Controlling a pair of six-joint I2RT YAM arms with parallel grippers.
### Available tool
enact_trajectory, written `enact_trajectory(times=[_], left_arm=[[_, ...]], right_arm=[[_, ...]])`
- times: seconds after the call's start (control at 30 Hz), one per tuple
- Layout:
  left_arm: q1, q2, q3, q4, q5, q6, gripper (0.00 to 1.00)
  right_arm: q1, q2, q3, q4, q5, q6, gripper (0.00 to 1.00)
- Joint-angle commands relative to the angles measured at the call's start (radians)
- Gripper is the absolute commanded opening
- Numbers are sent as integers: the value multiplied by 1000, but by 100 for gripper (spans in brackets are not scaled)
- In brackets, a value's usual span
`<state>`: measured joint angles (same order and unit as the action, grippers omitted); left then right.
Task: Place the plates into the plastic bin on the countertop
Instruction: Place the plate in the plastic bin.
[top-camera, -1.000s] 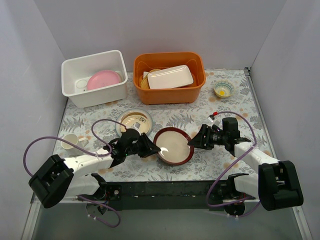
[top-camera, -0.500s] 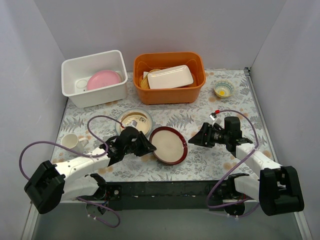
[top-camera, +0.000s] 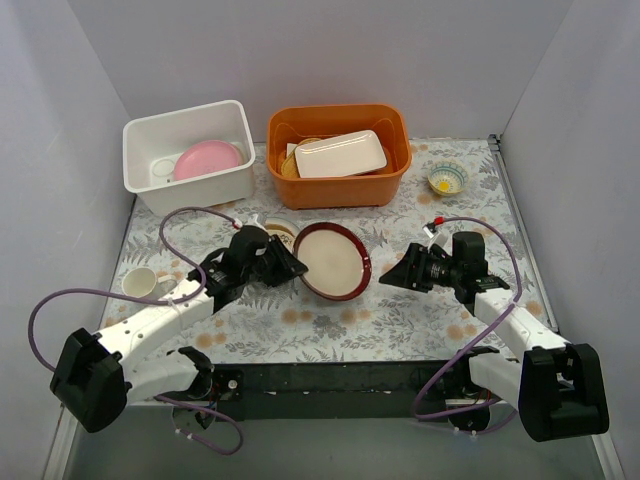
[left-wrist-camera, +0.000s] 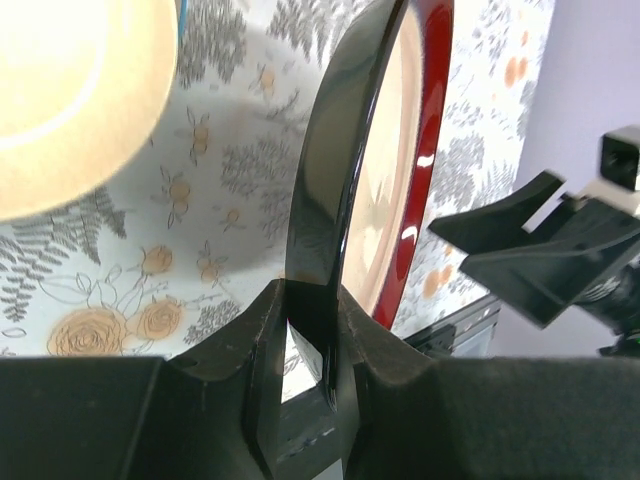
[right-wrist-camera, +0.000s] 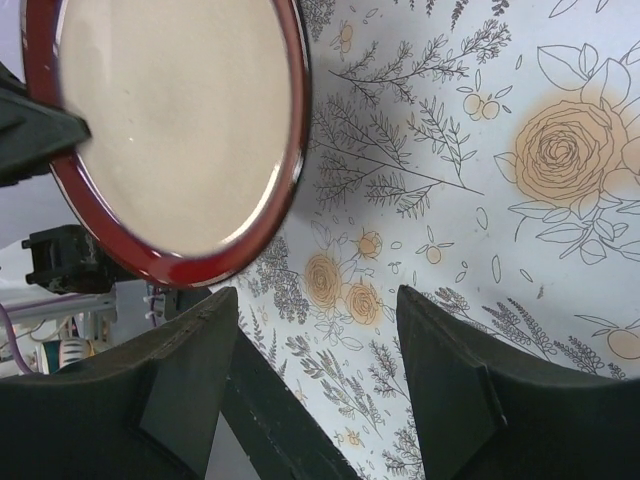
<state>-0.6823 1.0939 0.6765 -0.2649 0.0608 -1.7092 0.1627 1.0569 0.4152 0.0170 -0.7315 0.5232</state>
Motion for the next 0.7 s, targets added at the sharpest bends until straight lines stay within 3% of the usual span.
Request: enact_trajectory(times=[0.0, 0.37, 0.67], left_arm=[[70, -66, 119, 90, 71, 29, 0], [283, 24, 375, 3, 211, 143, 0], [475, 188, 552, 4, 401, 165, 0]], right_arm=[[-5, 6, 27, 1, -8, -20, 72], [-6, 31, 17, 6, -13, -32, 72], [-6, 63, 13, 15, -39, -58, 73]])
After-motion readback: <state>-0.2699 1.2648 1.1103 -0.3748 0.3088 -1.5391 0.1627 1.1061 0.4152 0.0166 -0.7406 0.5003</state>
